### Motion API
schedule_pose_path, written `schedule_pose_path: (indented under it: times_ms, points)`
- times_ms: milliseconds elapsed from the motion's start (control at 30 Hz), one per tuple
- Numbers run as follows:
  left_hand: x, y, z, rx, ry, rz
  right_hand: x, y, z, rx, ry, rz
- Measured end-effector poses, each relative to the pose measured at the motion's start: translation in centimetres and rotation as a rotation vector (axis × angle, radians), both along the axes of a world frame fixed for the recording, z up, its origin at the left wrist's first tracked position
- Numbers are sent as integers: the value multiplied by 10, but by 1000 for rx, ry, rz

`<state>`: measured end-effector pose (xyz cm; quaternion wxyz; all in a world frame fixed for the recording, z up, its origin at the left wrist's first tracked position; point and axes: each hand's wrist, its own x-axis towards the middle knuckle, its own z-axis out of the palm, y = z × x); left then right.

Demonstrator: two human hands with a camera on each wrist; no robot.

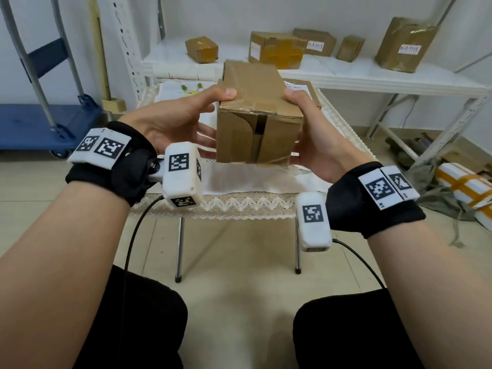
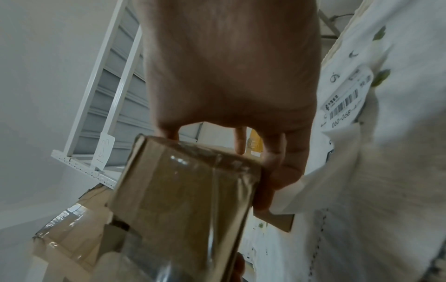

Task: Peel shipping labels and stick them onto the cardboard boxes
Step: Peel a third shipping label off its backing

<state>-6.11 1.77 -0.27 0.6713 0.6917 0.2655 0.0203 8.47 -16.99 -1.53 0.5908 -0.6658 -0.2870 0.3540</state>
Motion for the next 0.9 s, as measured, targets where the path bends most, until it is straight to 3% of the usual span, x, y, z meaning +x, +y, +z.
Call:
schedule_pose_path:
  times_ms: [367, 567, 900]
  points:
    - [-9, -11, 5, 99, 77, -141, 2, -4, -3, -58, 2, -35]
    - [-16, -12, 16, 166, 89, -148, 10, -9, -4, -141, -13, 36]
    - [-11, -11, 7, 136, 187, -128, -3, -4, -11, -187, 22, 2]
